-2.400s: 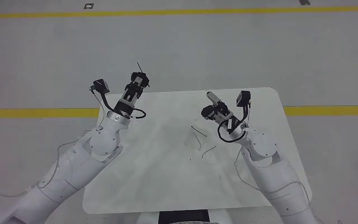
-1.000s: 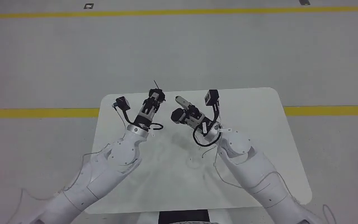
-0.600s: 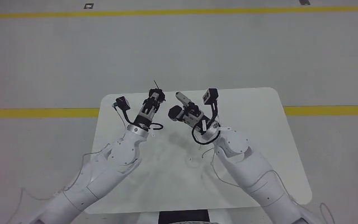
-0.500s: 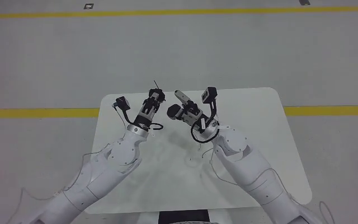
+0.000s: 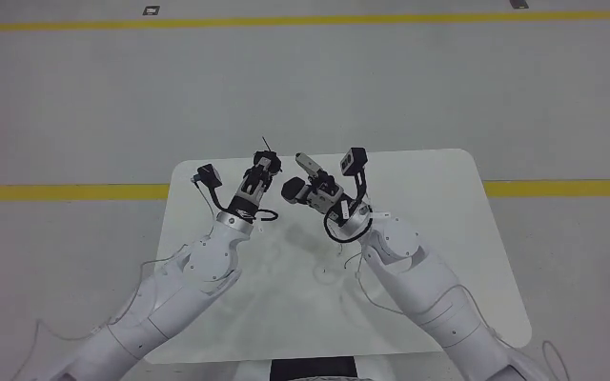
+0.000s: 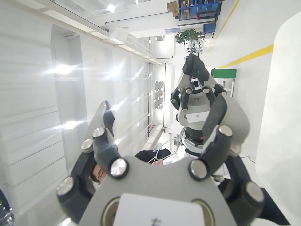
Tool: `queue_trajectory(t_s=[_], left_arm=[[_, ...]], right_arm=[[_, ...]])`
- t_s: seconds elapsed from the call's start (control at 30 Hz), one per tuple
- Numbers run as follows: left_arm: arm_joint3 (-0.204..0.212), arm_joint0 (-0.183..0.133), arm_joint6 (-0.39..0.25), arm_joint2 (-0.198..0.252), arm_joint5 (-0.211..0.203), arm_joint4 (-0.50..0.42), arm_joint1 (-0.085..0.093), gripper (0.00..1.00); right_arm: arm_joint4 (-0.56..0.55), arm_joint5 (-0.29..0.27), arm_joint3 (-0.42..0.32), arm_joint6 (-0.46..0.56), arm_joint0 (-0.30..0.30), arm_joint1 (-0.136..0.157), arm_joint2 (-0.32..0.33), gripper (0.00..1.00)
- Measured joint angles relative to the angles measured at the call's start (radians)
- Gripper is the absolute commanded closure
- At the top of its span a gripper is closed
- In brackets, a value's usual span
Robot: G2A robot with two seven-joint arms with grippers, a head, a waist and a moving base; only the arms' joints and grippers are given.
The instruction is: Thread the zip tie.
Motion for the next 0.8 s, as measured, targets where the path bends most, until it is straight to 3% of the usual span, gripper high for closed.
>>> queue_trajectory(t_s=[0.33,0.43,0.47,0.8], left_arm=[[0.0,0.0,0.0,0.0,0.0,0.0,0.0,1.0],[0.0,0.0,0.0,0.0,0.0,0.0,0.0,1.0],[0.0,0.0,0.0,0.0,0.0,0.0,0.0,1.0],[0.0,0.0,0.0,0.0,0.0,0.0,0.0,1.0]], right_arm=[[-0.023,-0.001,0.018,-0.055,0.021,-0.02,-0.027,0.0],[-0.026,-0.007,0.023,-0.062,0.023,-0.025,-0.031,0.45],[-0.028,-0.009,0.027,-0.064,0.023,-0.027,-0.031,0.51],[-0.036,-0.013,0.04,-0.066,0.02,-0.036,-0.024,0.63]])
